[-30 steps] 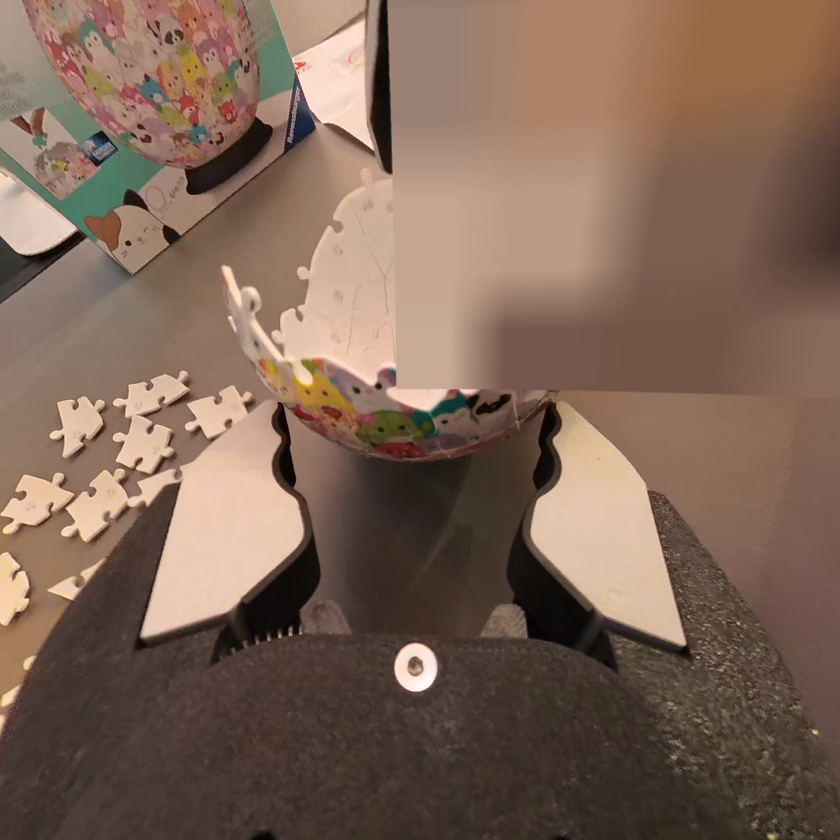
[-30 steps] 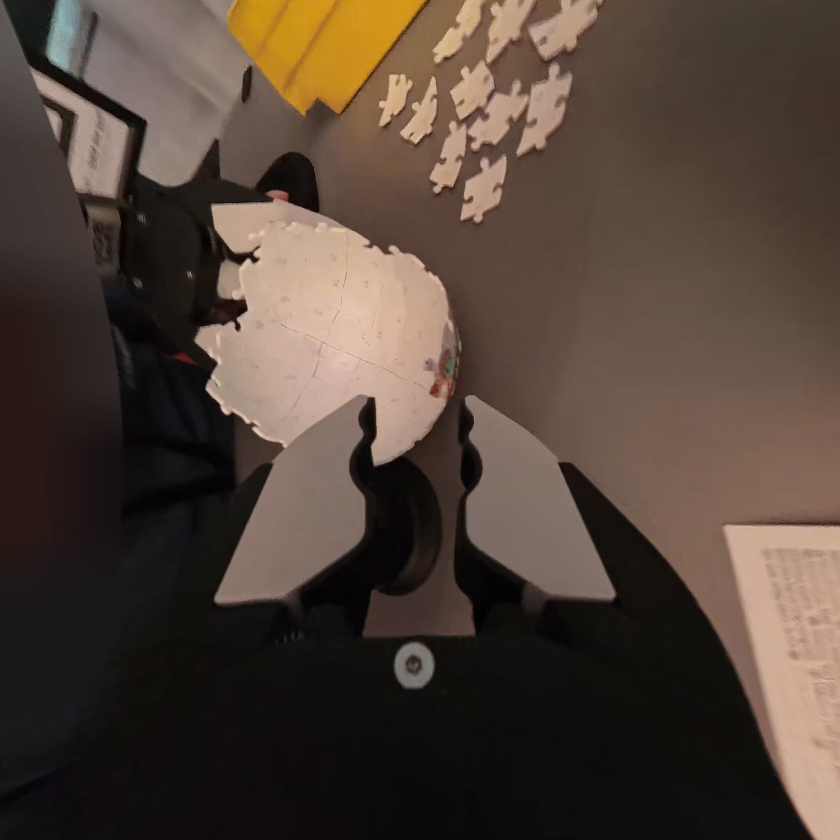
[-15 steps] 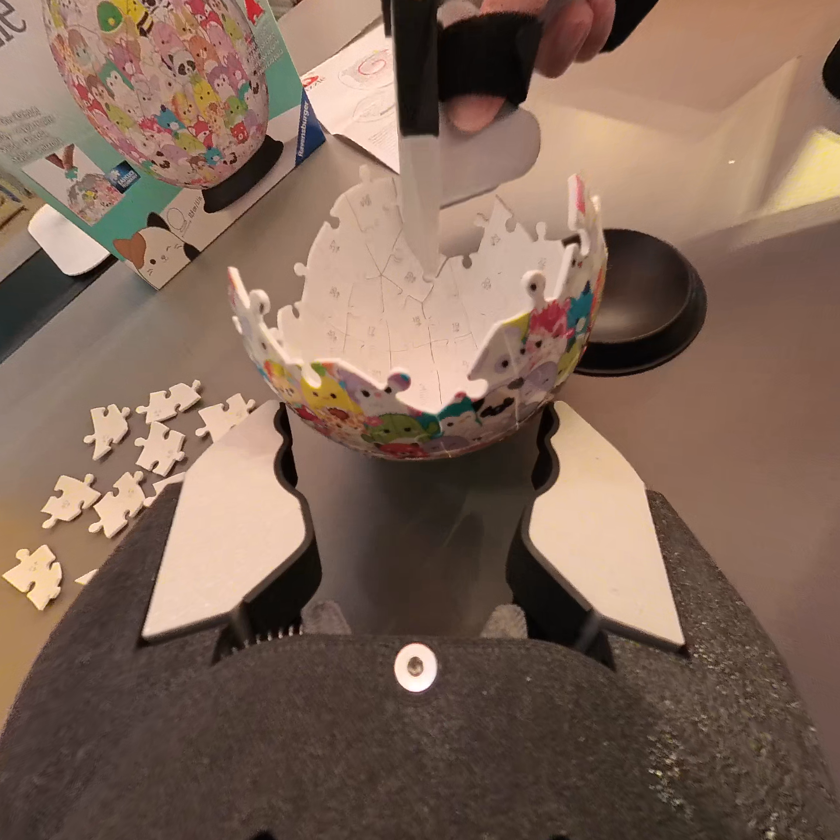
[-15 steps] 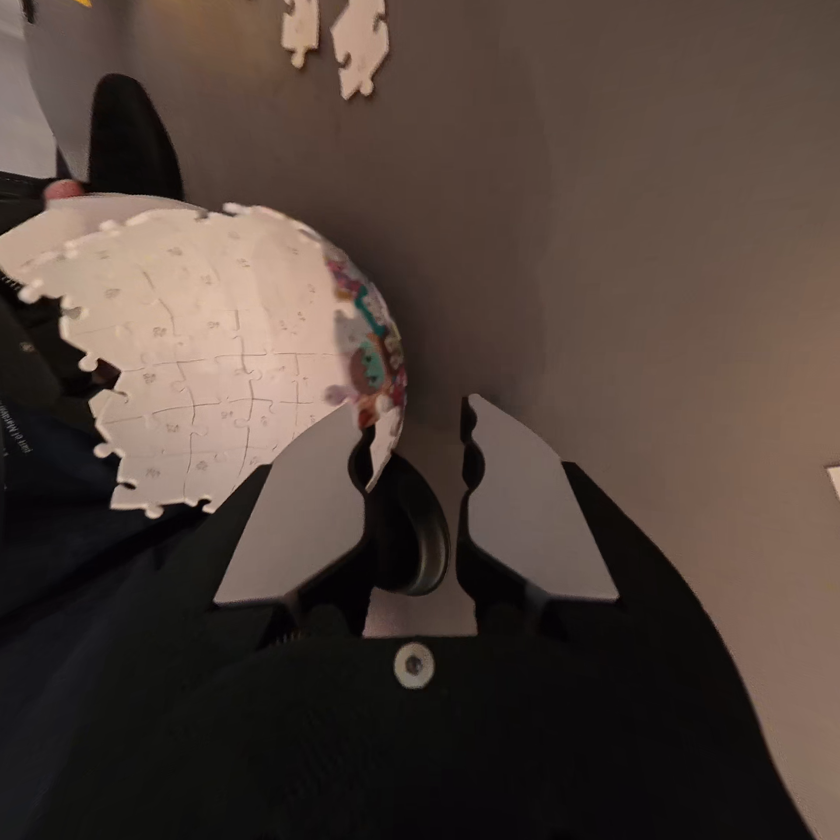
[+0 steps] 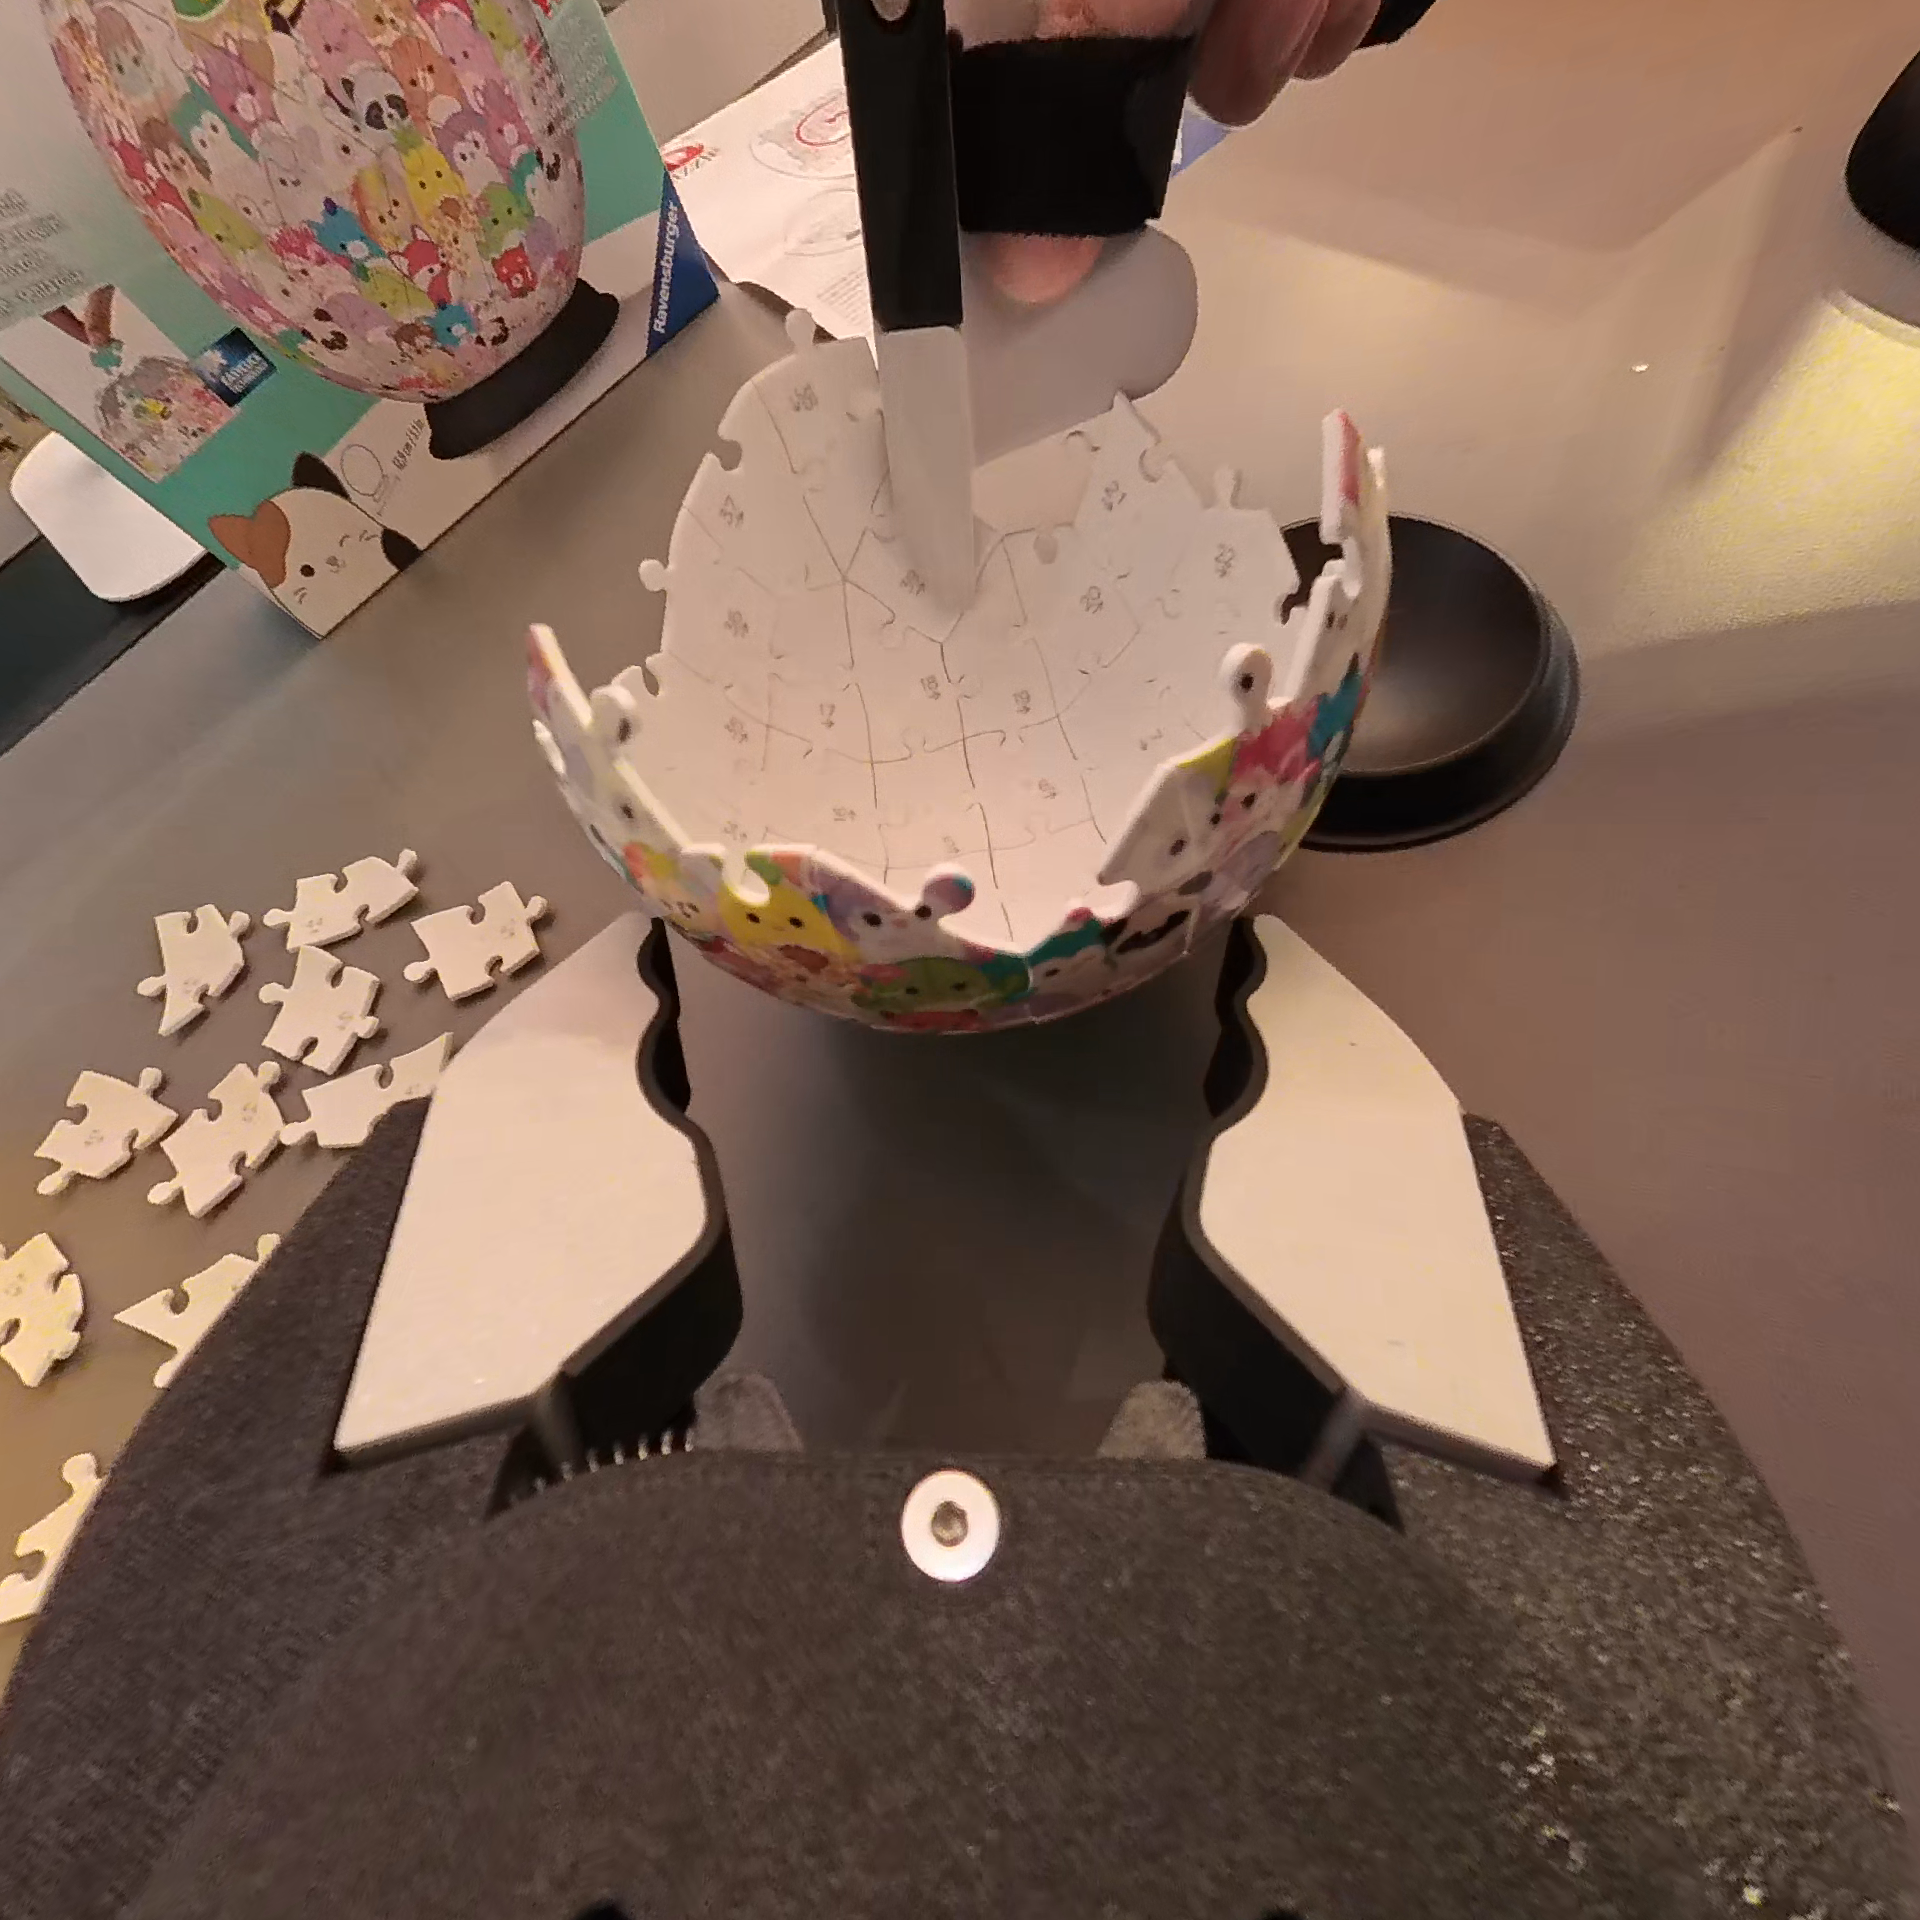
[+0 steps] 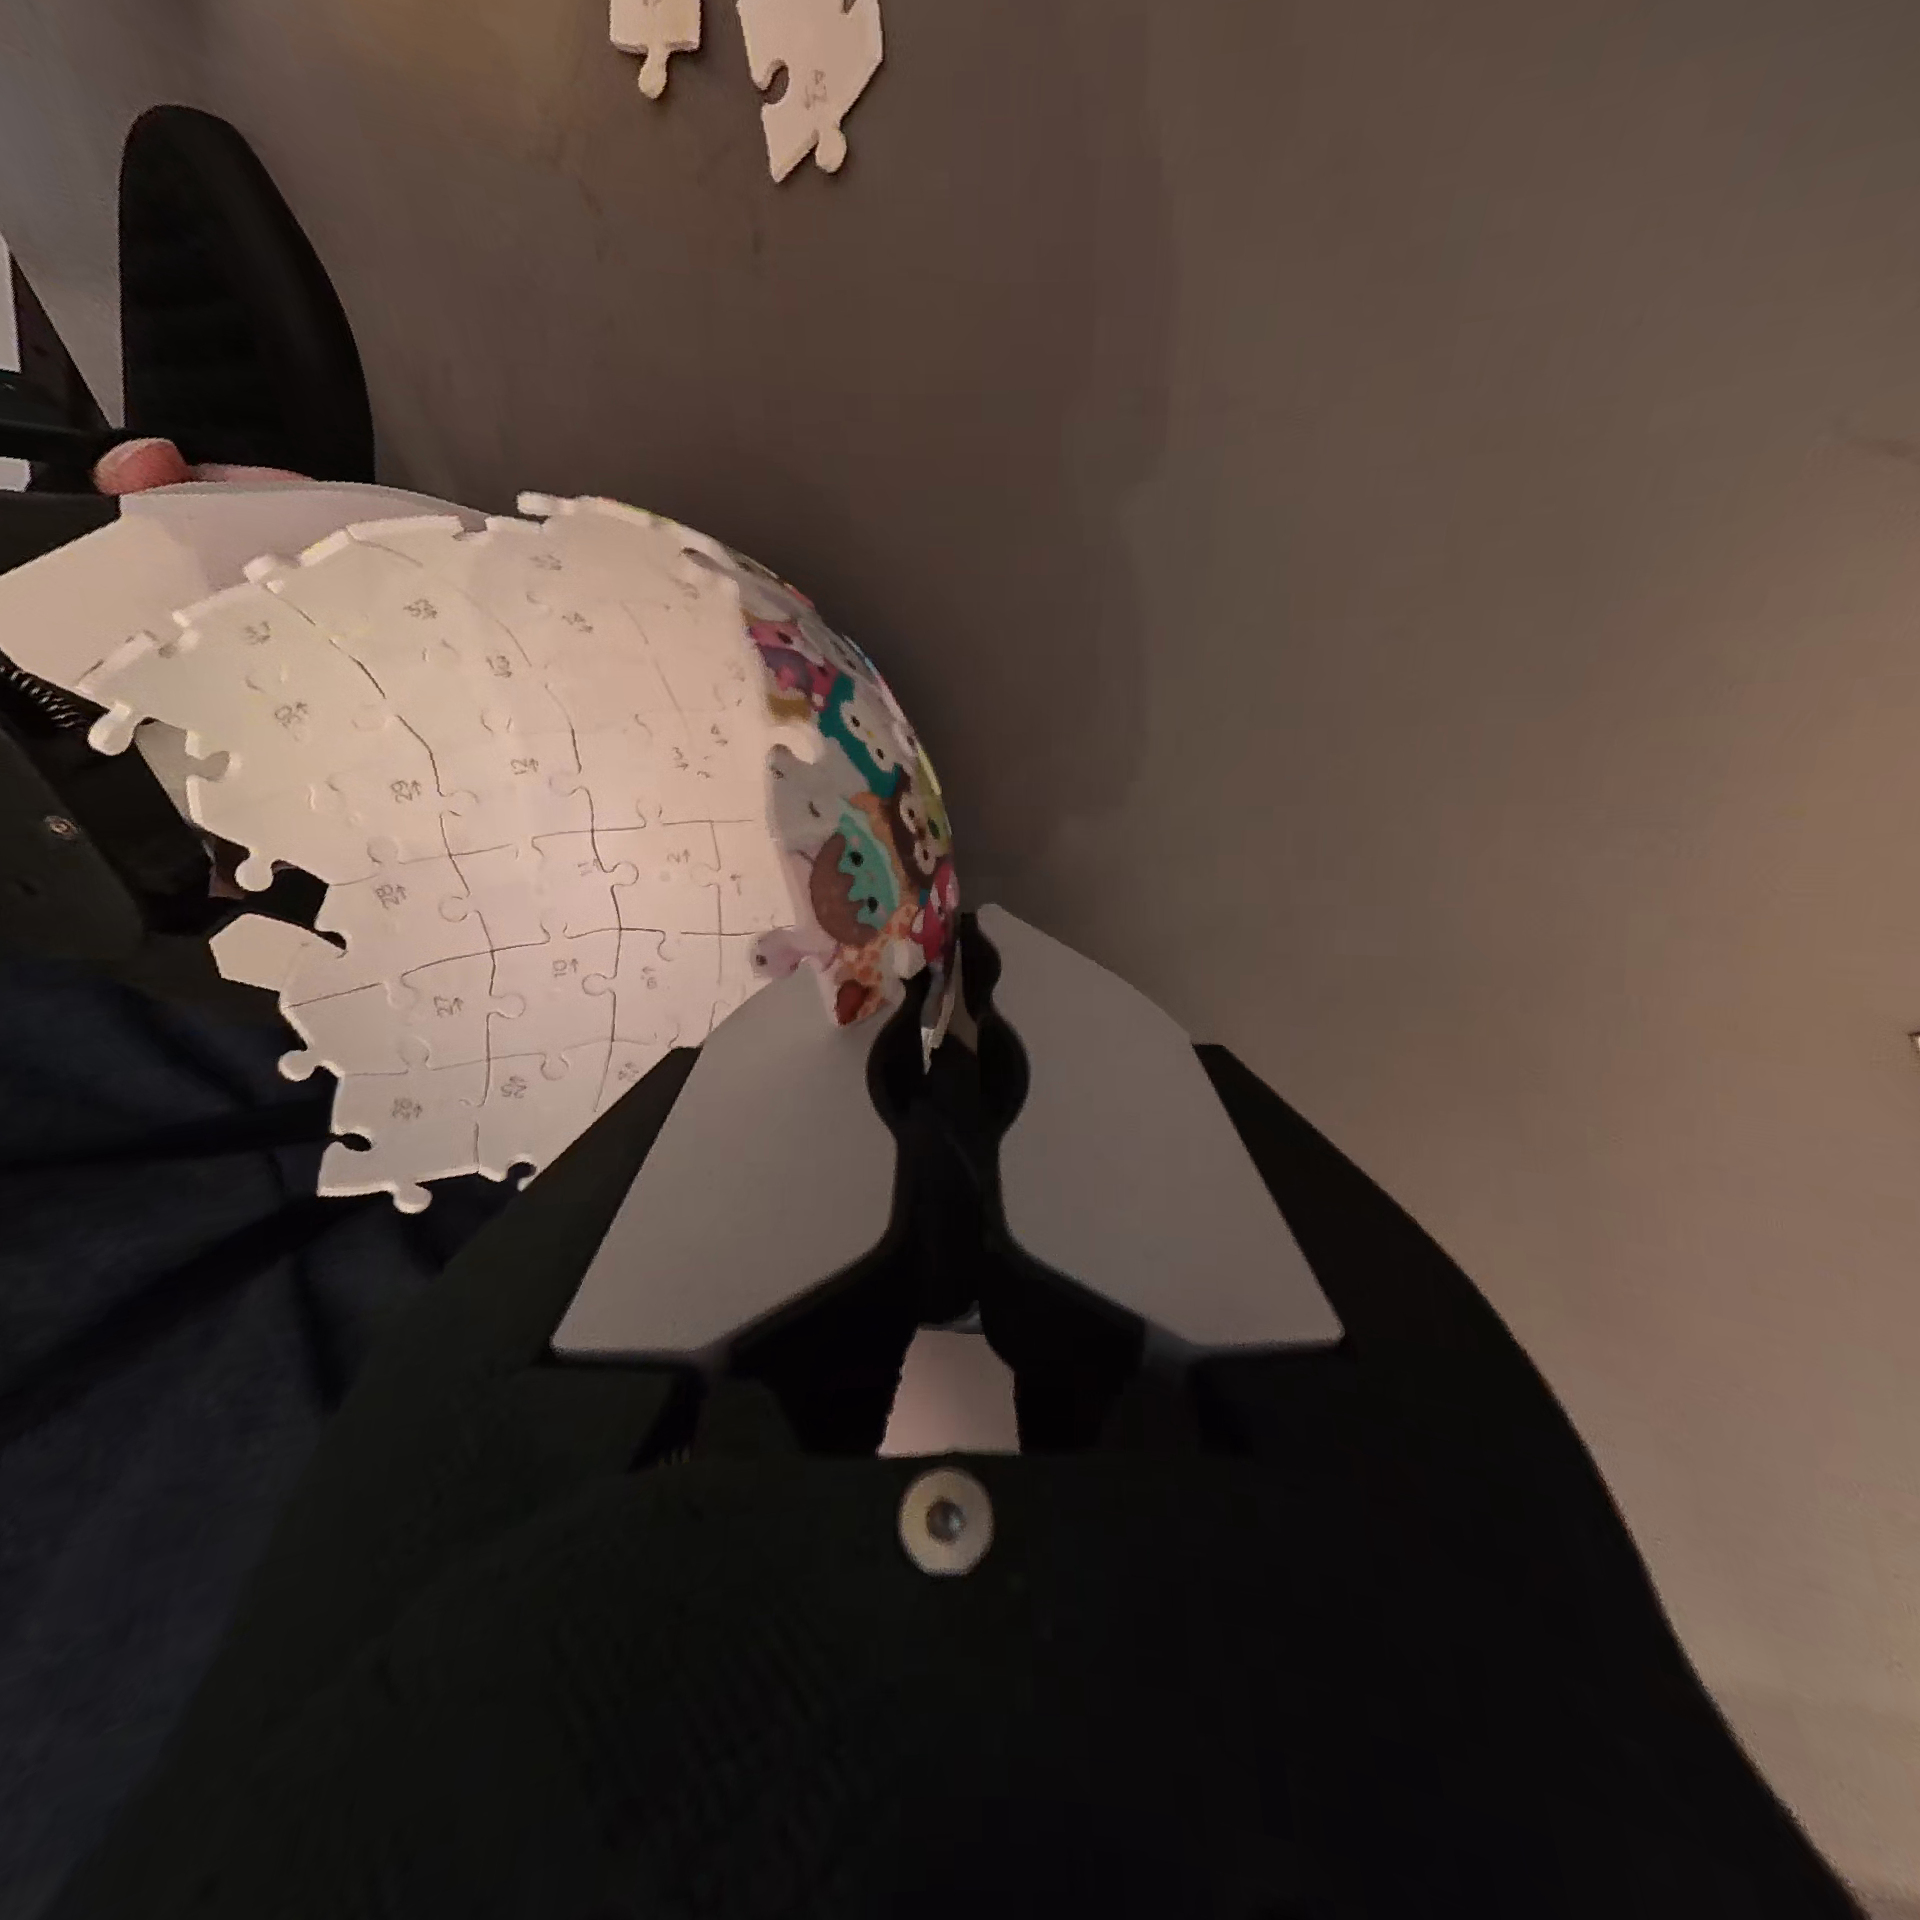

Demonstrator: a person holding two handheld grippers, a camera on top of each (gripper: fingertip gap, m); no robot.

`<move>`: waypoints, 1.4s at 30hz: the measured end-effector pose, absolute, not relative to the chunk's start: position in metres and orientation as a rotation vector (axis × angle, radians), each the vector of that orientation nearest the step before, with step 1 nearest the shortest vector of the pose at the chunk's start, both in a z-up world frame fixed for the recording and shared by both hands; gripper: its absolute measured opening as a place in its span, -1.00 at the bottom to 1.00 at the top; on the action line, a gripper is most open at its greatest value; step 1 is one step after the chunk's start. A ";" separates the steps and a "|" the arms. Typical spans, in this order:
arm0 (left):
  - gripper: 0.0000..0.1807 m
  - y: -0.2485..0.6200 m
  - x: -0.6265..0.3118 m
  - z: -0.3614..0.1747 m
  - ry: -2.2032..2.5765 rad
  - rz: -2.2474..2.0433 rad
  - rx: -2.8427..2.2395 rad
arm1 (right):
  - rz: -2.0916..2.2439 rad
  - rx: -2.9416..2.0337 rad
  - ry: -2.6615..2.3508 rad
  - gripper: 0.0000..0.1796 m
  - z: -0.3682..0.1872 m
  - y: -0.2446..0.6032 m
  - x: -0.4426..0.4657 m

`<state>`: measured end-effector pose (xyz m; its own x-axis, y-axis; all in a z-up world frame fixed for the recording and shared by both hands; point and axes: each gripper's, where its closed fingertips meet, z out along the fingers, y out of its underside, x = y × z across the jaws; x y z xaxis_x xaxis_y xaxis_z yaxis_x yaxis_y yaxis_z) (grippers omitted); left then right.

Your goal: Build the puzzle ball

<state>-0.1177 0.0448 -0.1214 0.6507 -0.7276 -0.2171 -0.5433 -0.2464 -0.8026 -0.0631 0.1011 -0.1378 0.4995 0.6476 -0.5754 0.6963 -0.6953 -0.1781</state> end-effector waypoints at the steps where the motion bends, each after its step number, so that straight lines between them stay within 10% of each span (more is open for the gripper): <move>1: 0.10 0.045 -0.118 -0.121 0.995 -0.248 -1.928 | -0.967 2.662 1.195 -0.95 -0.138 0.102 -0.063; 42: 0.08 0.048 -0.121 -0.124 0.964 -0.261 -1.954 | -0.919 2.805 1.656 -0.67 -0.088 0.126 -0.053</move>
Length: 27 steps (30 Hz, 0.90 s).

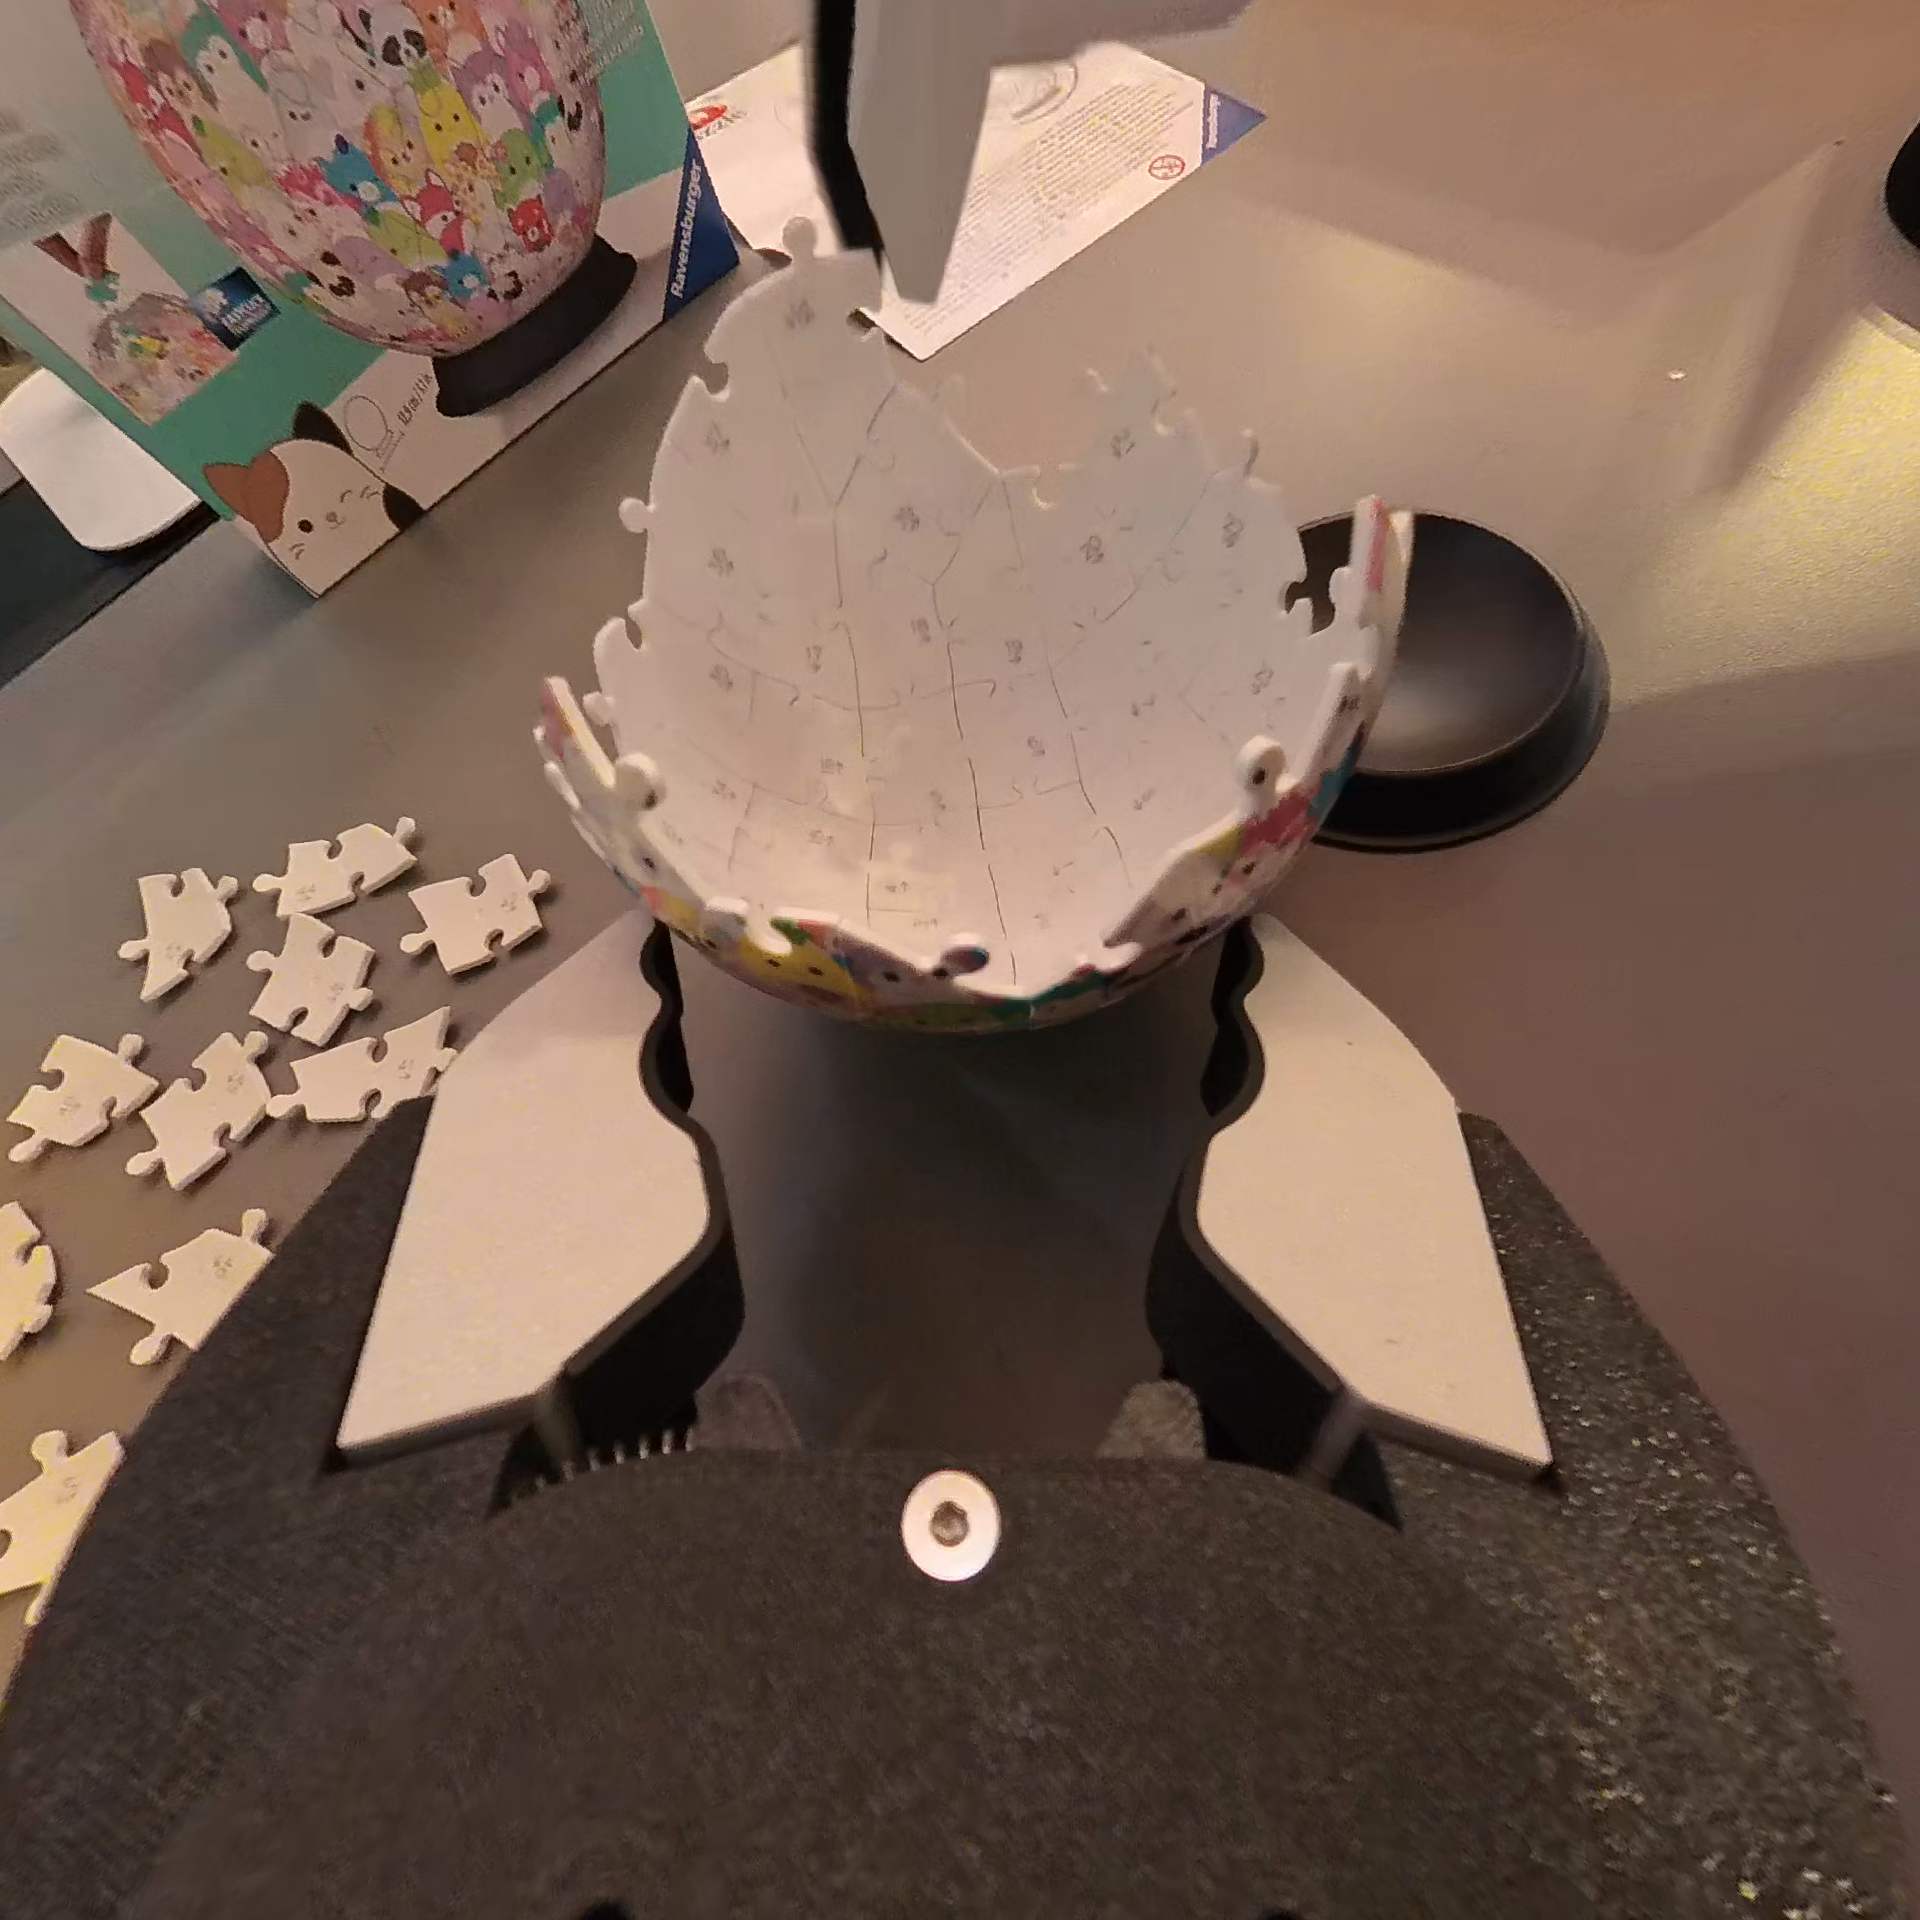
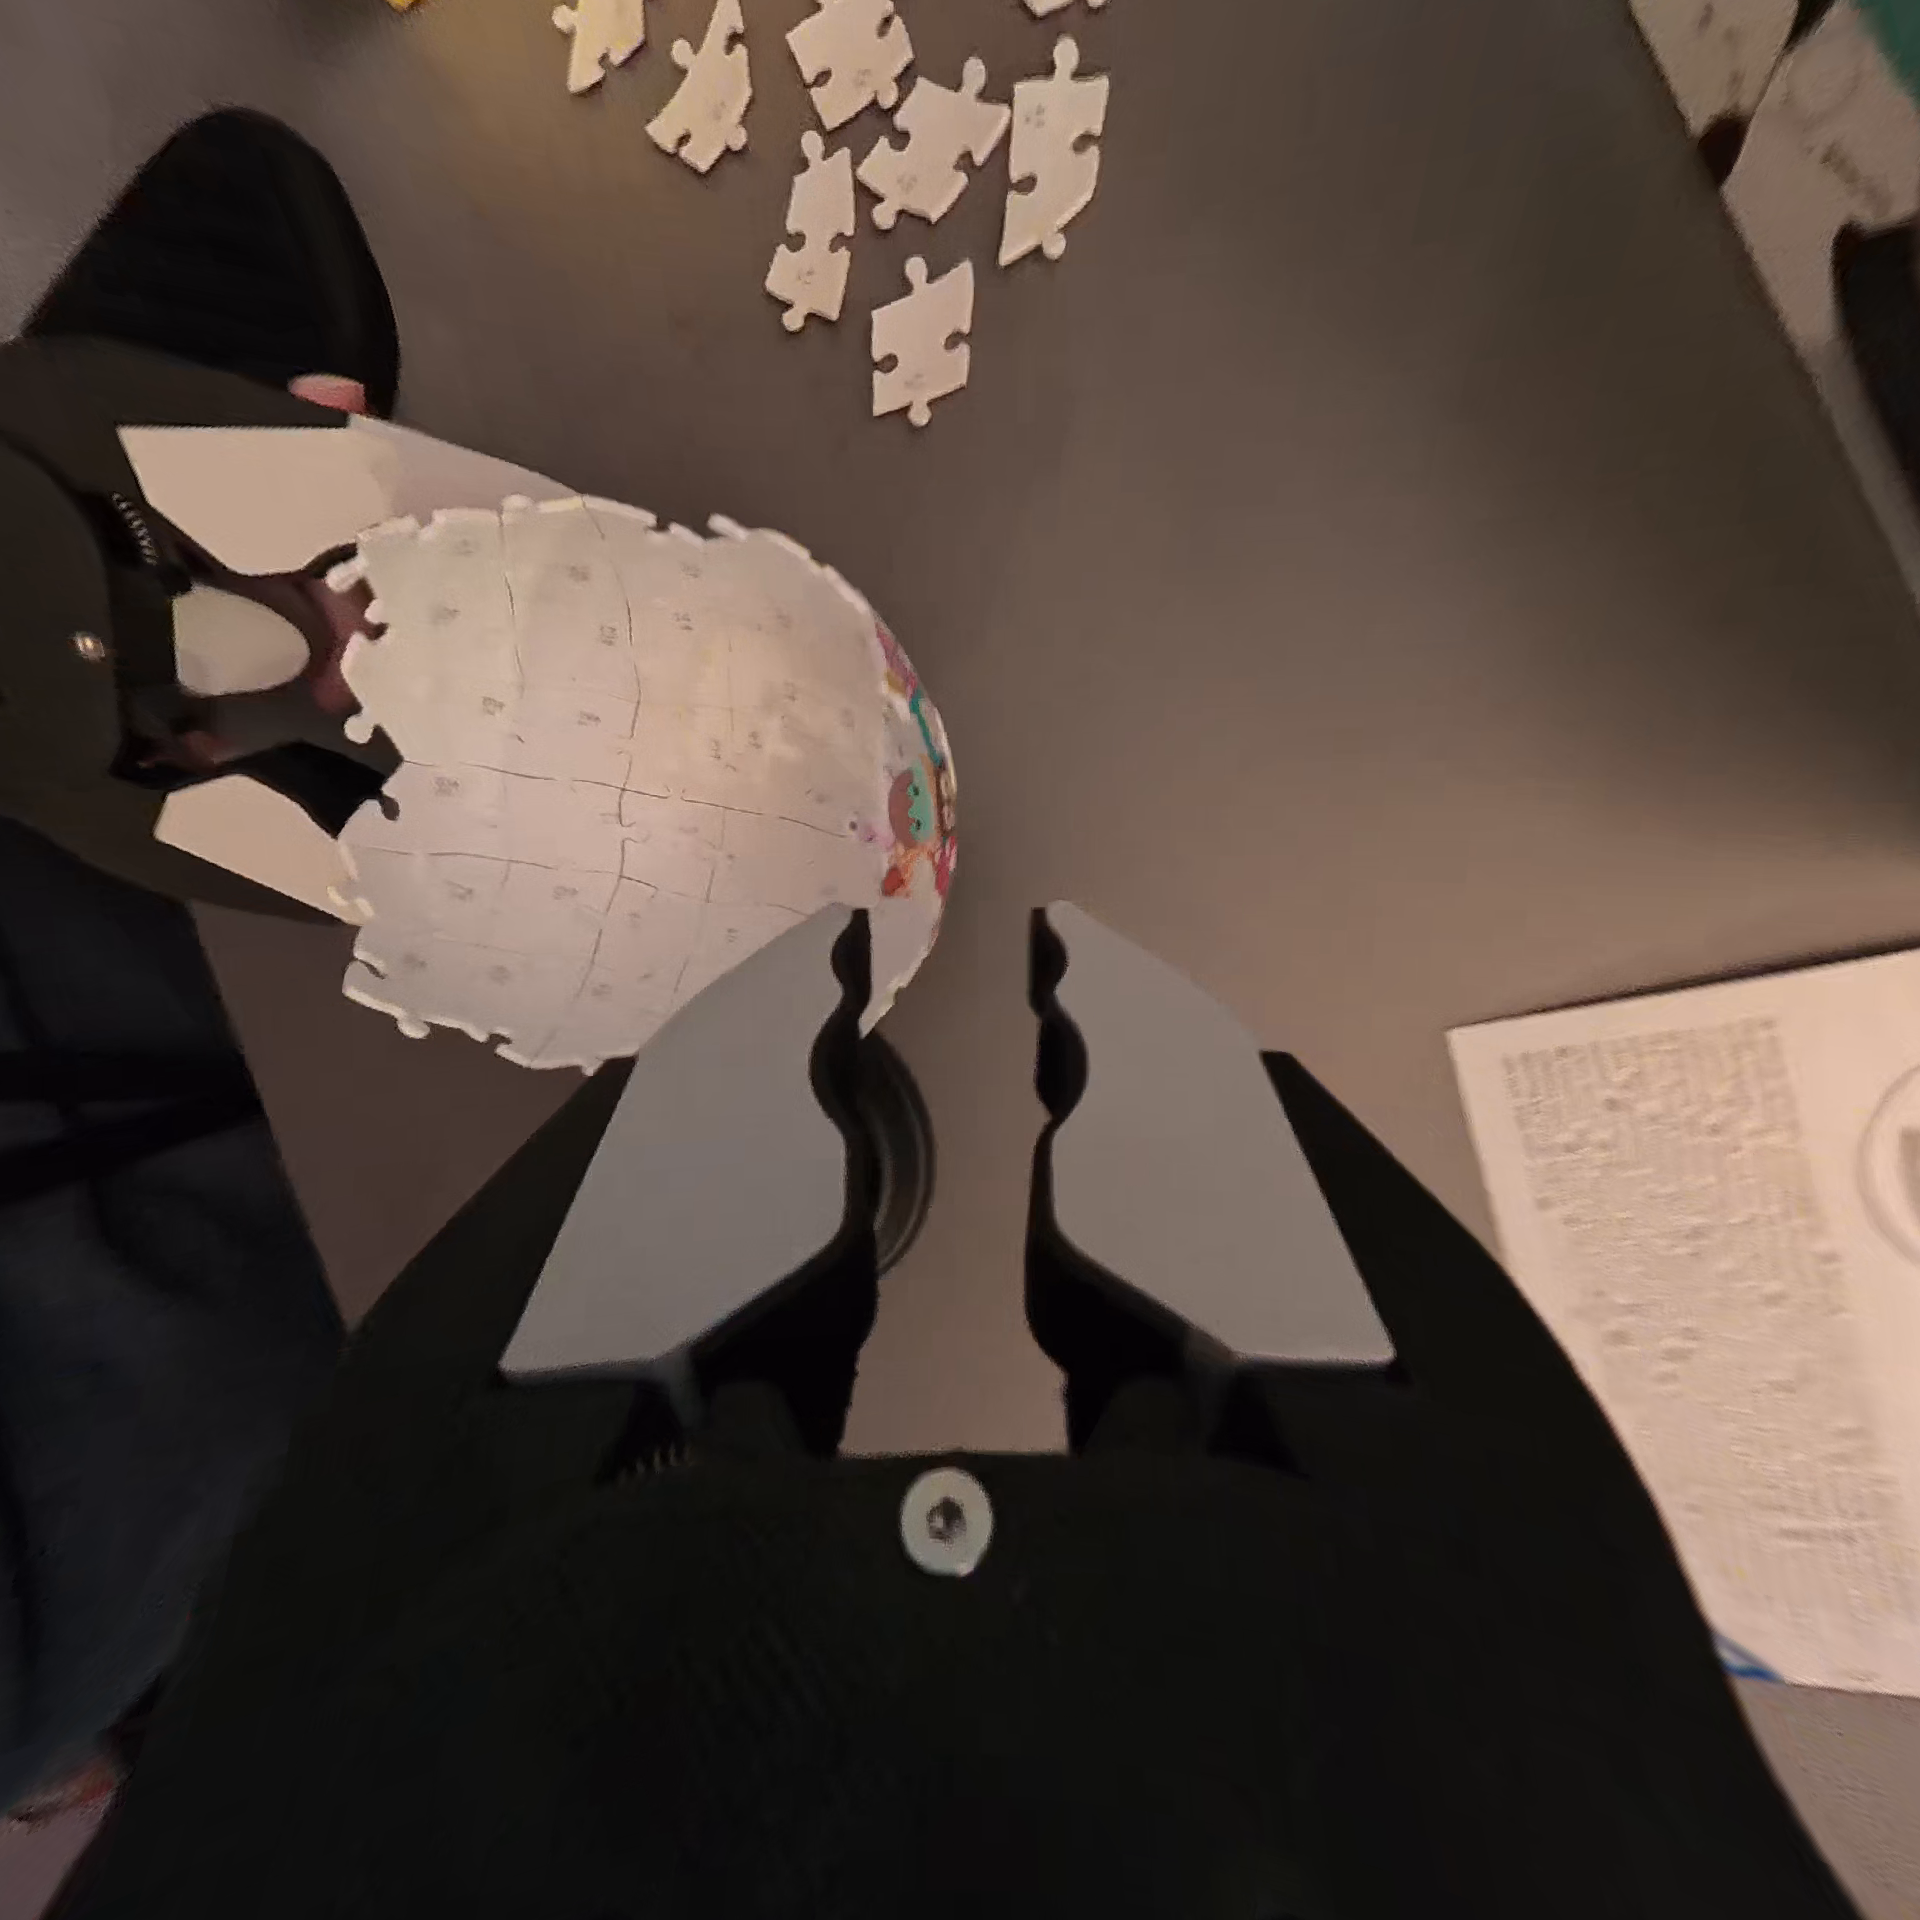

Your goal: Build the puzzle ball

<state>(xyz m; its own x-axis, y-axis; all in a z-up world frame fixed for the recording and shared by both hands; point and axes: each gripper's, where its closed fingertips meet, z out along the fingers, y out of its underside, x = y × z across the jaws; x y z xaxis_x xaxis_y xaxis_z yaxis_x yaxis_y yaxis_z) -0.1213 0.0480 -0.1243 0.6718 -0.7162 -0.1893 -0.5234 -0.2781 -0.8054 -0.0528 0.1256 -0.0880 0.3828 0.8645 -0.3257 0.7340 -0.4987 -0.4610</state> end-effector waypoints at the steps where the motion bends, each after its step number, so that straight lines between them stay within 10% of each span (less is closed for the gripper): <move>1: 0.08 0.048 -0.122 -0.124 0.963 -0.255 -1.950 | 0.798 -2.446 -1.371 -0.75 -0.093 0.123 -0.051; 27: 0.07 0.048 -0.120 -0.124 0.992 -0.212 -1.935 | 0.653 -2.412 -1.396 -0.78 -0.111 0.127 -0.068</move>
